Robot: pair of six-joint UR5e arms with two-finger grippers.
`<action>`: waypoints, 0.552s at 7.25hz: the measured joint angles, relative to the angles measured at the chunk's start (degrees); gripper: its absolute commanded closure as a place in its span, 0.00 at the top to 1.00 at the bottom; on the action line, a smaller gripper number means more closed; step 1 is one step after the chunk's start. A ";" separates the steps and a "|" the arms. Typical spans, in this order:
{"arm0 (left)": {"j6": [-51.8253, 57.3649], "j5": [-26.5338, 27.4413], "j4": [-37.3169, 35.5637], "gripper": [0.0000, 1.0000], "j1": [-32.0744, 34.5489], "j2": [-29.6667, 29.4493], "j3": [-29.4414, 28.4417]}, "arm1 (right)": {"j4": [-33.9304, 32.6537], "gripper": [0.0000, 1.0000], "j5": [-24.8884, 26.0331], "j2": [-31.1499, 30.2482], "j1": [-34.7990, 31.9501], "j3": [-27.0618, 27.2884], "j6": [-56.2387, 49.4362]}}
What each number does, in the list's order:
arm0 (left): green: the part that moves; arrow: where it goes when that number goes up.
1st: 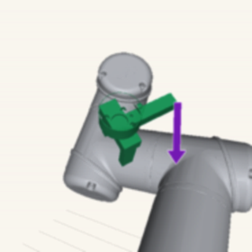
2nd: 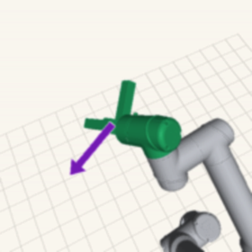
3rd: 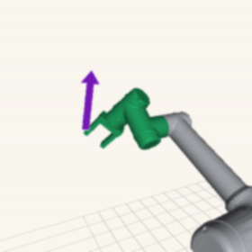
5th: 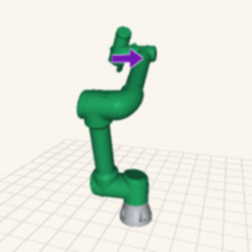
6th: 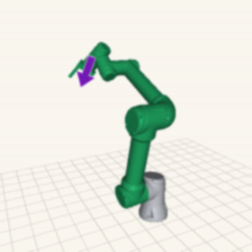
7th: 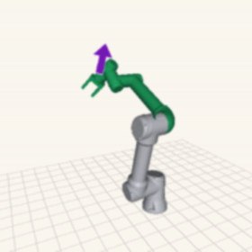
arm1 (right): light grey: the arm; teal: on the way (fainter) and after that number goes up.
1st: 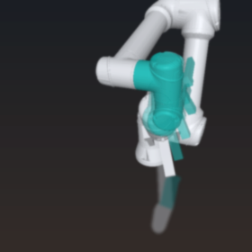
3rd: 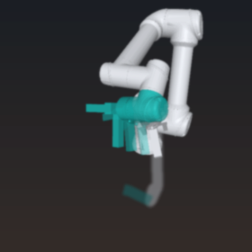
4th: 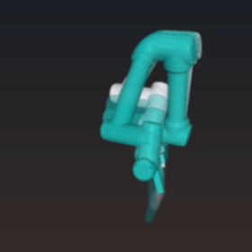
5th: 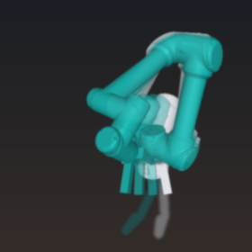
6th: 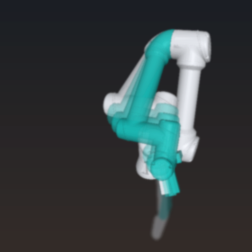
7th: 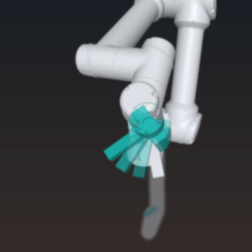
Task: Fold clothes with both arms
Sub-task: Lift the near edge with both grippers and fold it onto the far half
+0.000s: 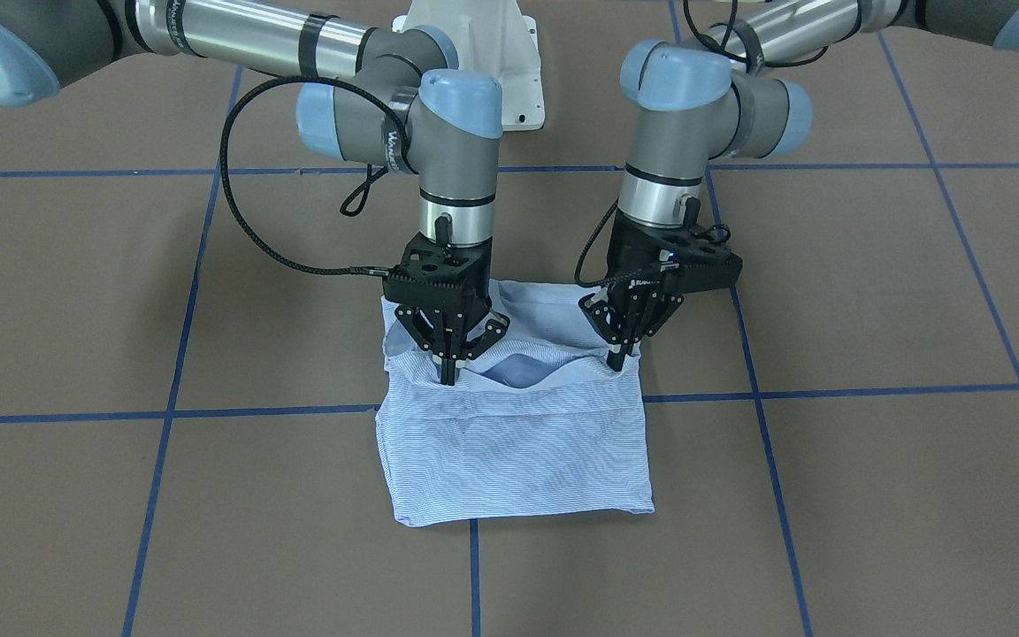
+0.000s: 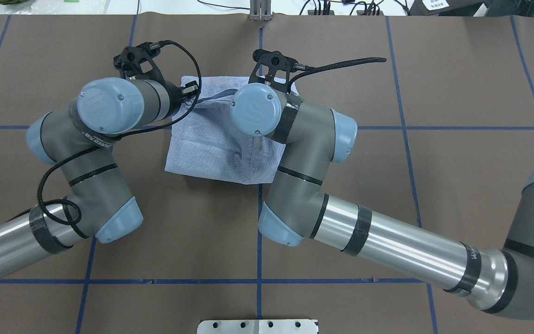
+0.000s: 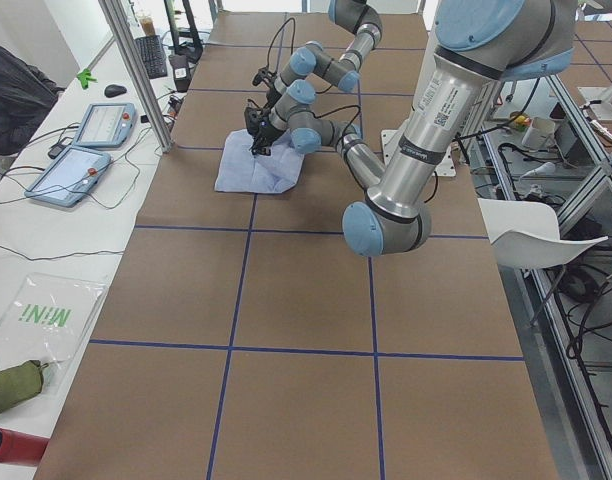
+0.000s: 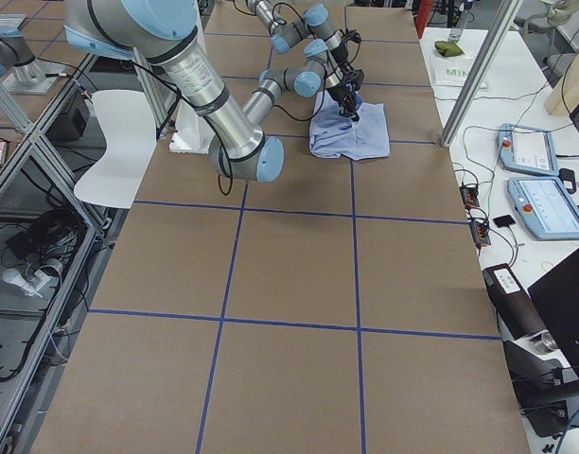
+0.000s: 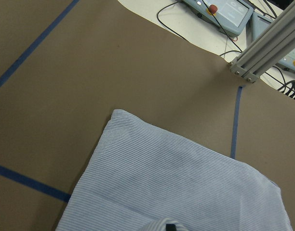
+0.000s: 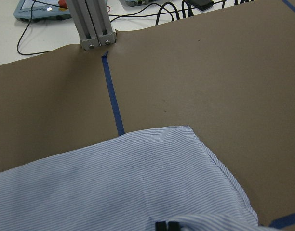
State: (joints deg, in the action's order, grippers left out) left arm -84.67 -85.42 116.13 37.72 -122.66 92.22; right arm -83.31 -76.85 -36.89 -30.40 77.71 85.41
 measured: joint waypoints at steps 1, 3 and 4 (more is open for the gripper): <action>2.28 -0.05 1.88 0.00 0.83 -1.45 -4.14 | 0.40 0.00 -0.76 1.71 -0.52 -2.90 -0.56; 5.18 -0.11 3.57 0.00 1.87 -4.65 -10.12 | 1.08 0.00 -1.29 3.96 -1.11 -6.85 -2.12; 6.61 -0.31 4.17 0.00 2.51 -6.25 -12.51 | 2.45 0.00 -1.53 4.43 -1.59 -8.49 -3.09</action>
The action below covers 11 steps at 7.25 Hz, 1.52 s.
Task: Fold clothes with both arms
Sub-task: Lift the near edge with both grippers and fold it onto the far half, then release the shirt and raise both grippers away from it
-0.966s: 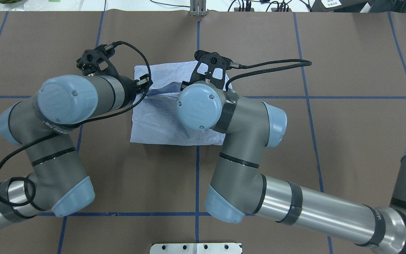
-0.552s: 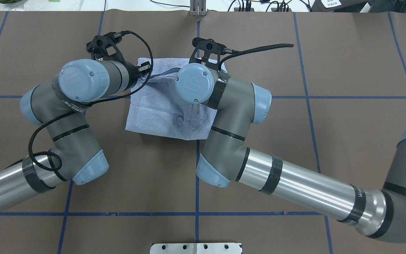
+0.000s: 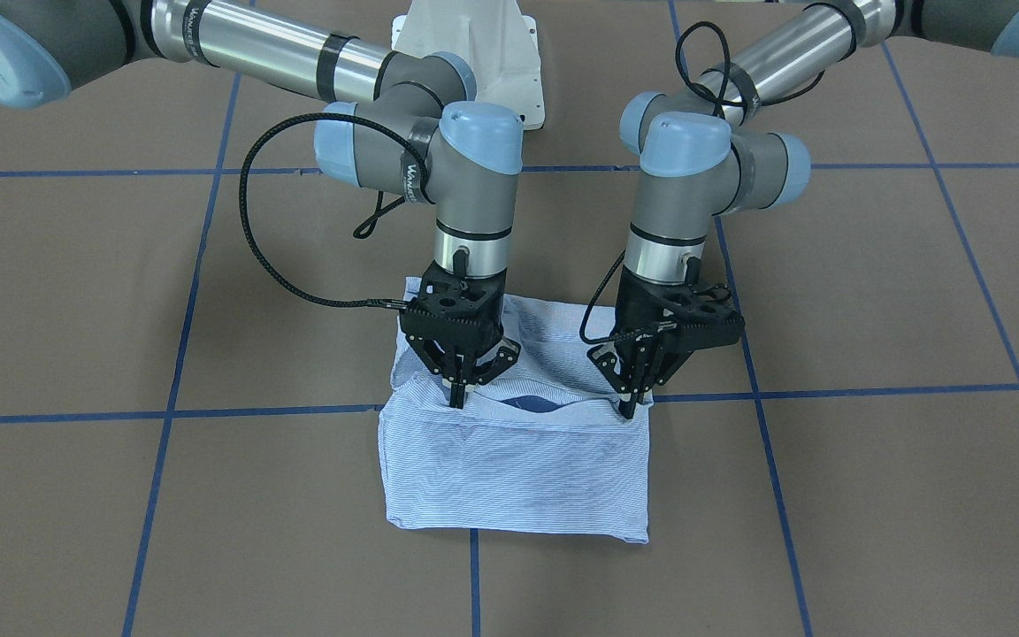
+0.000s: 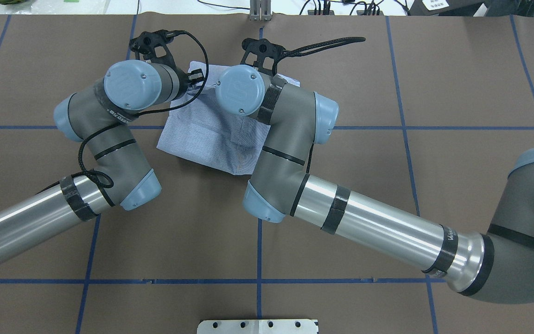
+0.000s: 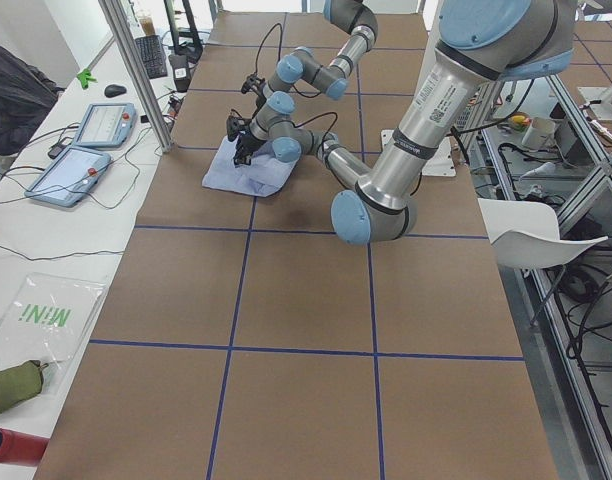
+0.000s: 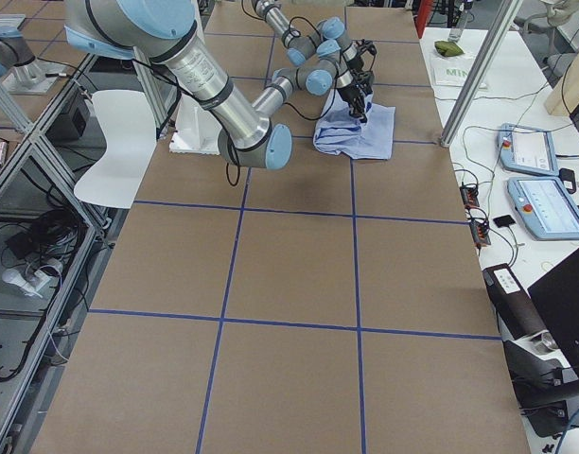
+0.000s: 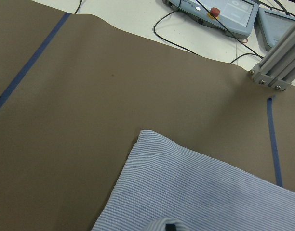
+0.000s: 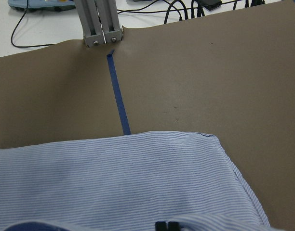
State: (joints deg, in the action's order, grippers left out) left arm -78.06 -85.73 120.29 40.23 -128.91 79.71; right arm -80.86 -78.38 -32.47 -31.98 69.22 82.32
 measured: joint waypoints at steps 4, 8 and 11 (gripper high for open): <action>10.68 -6.88 7.47 1.00 4.18 -2.62 -9.54 | 4.30 1.00 -5.02 0.53 -3.79 -4.59 -6.04; 21.19 -20.44 0.73 1.00 9.98 5.32 4.36 | -7.97 1.00 -22.09 -1.10 -11.48 6.13 -19.05; 34.39 -23.91 -16.77 1.00 12.98 19.11 30.02 | -22.40 1.00 -32.38 -16.23 -21.12 29.95 -37.54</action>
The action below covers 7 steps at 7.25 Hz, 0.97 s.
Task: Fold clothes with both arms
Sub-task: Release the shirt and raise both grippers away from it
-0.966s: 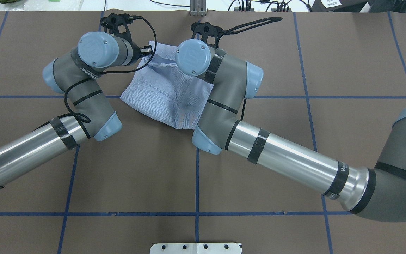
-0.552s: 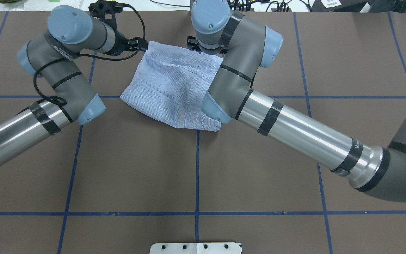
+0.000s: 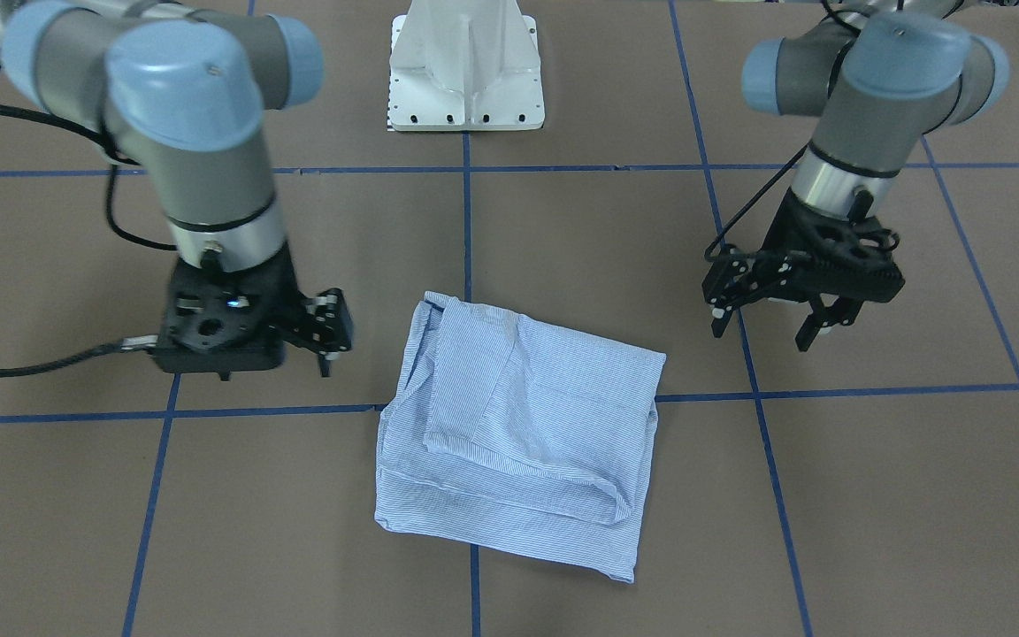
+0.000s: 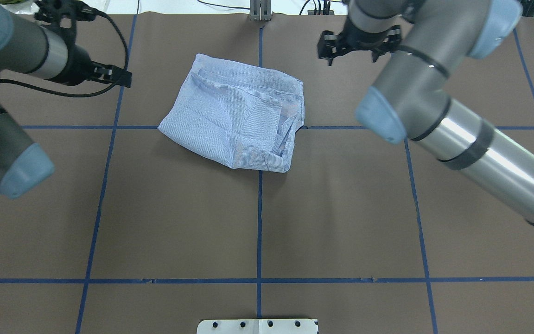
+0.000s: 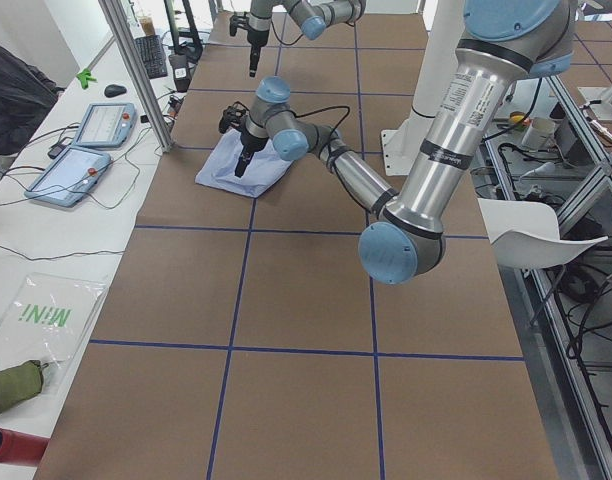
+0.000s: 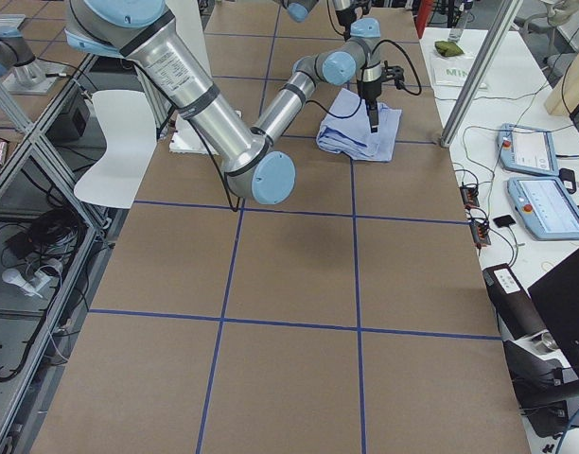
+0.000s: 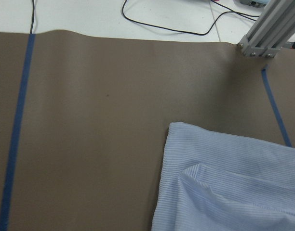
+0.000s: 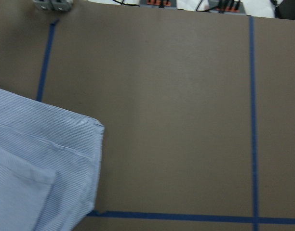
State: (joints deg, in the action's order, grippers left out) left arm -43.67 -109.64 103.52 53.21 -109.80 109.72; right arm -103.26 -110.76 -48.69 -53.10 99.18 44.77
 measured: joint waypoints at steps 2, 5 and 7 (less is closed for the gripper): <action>13.34 -5.45 -3.67 1.00 7.10 10.92 9.21 | -5.78 1.00 -7.18 -12.05 -10.52 10.25 -19.96; 41.04 -11.64 -4.26 1.00 24.10 22.49 9.93 | -6.49 1.00 -14.26 -31.59 -25.12 17.55 -46.42; 51.80 -17.12 -3.75 1.00 34.83 28.45 6.33 | -5.92 1.00 -17.53 -42.83 -31.61 17.77 -55.71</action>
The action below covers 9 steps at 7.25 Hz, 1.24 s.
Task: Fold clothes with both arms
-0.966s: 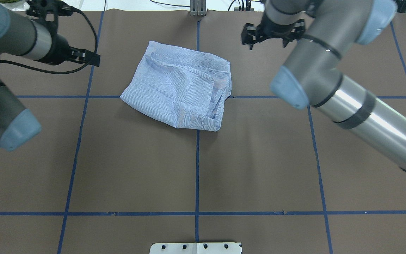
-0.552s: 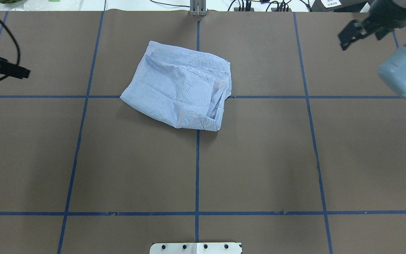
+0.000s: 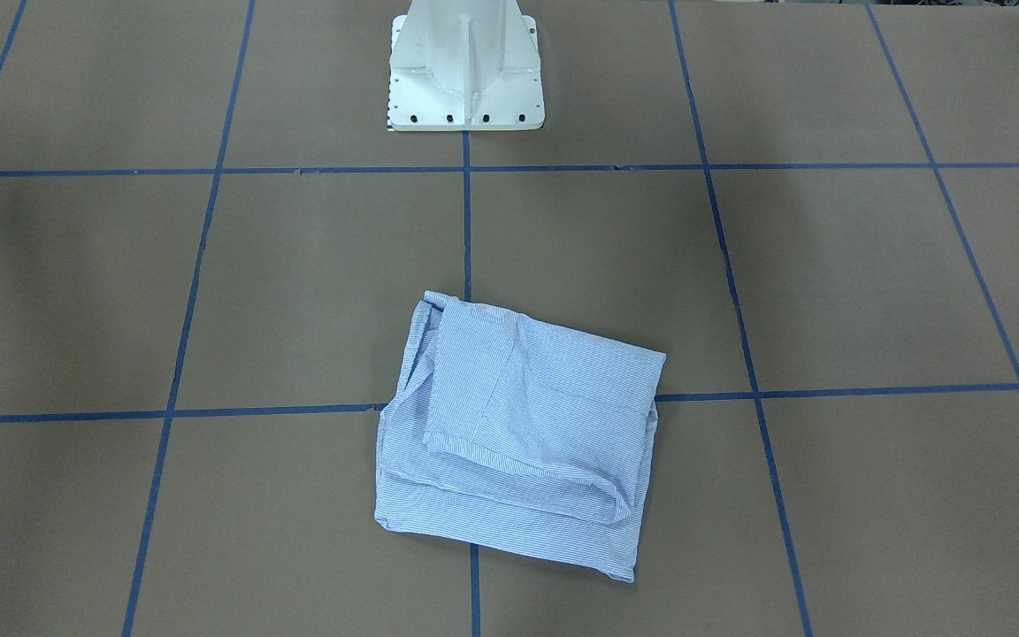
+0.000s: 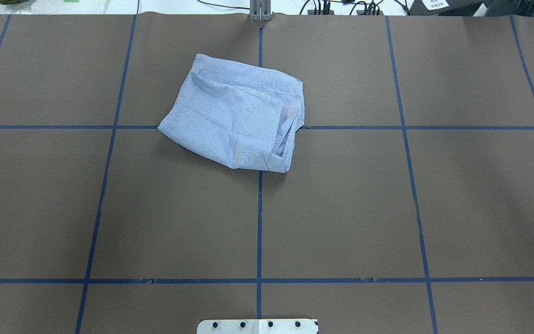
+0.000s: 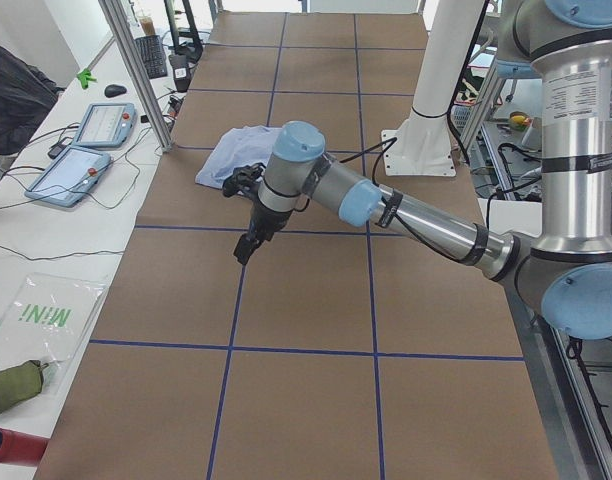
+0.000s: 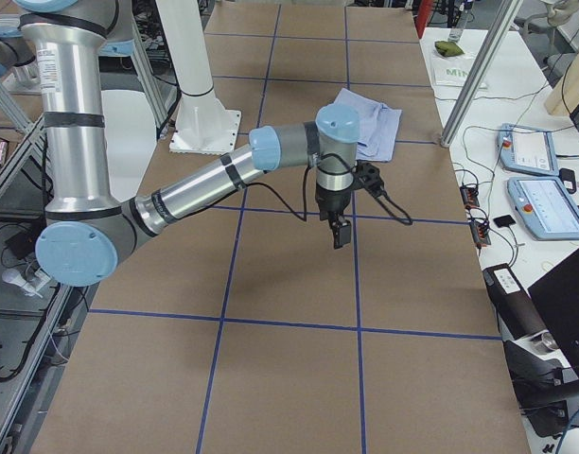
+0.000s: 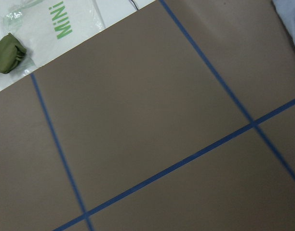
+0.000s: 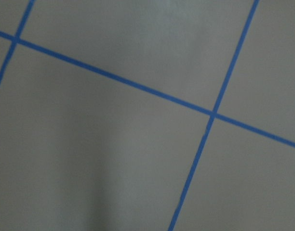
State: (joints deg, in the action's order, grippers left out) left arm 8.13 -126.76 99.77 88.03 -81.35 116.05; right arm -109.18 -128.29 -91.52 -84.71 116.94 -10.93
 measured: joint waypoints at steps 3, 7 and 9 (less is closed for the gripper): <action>2.05 -1.82 0.04 1.00 5.84 3.87 -7.78 | 9.26 1.00 -1.93 -13.33 -3.08 -1.99 -0.16; 2.04 -5.05 -0.26 1.00 7.12 5.45 -10.52 | 24.51 1.00 -2.03 -16.52 -3.35 -7.79 7.26; 1.86 -7.21 -2.92 1.00 7.15 5.40 -10.28 | 25.67 1.00 -2.99 -16.48 -3.35 -7.53 7.40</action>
State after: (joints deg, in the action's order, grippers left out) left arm 9.99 -133.96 96.85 95.18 -75.95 105.77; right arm -83.51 -131.28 -108.00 -88.07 109.41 -3.54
